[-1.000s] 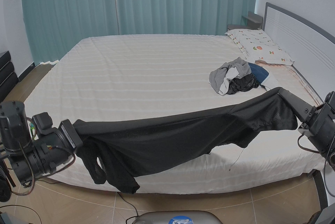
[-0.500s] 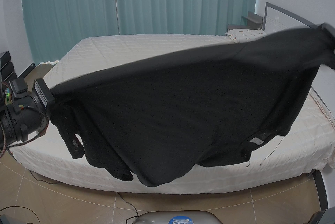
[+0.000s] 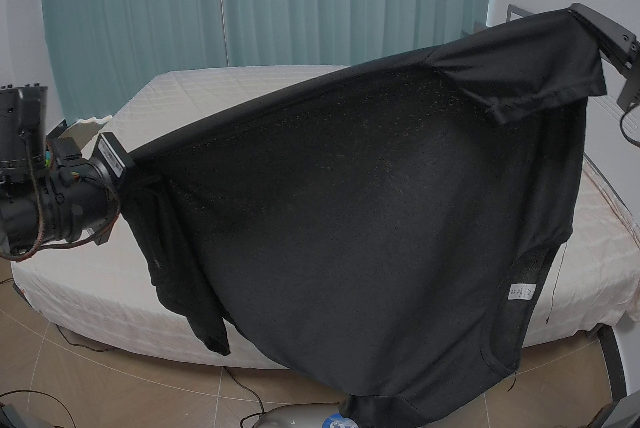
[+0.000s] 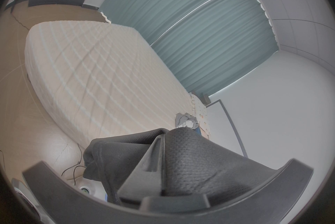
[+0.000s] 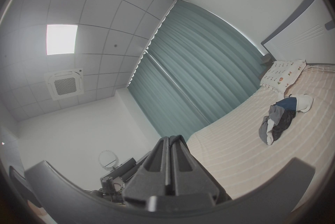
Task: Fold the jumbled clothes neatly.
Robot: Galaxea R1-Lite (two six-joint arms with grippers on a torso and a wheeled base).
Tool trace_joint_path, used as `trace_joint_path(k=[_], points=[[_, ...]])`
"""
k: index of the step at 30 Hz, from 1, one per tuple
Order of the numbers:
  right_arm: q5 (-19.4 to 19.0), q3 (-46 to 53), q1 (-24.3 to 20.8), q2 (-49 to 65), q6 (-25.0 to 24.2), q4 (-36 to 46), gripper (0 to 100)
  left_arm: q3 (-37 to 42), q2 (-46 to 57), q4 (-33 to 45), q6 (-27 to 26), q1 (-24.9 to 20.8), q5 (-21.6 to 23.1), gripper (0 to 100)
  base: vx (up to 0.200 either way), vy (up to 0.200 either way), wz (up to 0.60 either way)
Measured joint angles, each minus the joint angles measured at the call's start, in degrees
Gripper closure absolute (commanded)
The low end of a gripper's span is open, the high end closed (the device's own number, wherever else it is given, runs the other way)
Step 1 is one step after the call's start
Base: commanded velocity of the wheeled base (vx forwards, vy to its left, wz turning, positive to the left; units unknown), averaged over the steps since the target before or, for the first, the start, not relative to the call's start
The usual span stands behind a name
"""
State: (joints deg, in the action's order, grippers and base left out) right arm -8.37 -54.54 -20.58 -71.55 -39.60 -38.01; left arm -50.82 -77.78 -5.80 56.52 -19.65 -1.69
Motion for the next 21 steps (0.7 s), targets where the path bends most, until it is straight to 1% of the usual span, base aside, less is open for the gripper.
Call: trace_joint_path(k=[7, 11, 17, 21], points=[[0.1, -5.0, 2.7, -10.1, 0.7, -4.2, 100, -2.2, -5.7, -0.4, 0.7, 0.4, 0.3, 100, 0.200, 0.000, 0.00], [0.2, -5.6, 3.2, -13.7, 0.7, -6.6, 100, -3.2, -8.1, -0.7, 0.8, 0.5, 0.3, 100, 0.200, 0.000, 0.00], [0.2, -6.0, 3.4, -17.8, 0.8, -9.1, 100, -3.7, -11.0, -1.0, 0.9, 0.5, 0.3, 100, 0.000, 0.000, 0.00], [0.5, -6.2, 3.4, -20.1, 0.8, -10.9, 100, -3.8, -12.9, -3.5, 1.4, 0.5, 0.2, 100, 0.000, 0.000, 0.00]])
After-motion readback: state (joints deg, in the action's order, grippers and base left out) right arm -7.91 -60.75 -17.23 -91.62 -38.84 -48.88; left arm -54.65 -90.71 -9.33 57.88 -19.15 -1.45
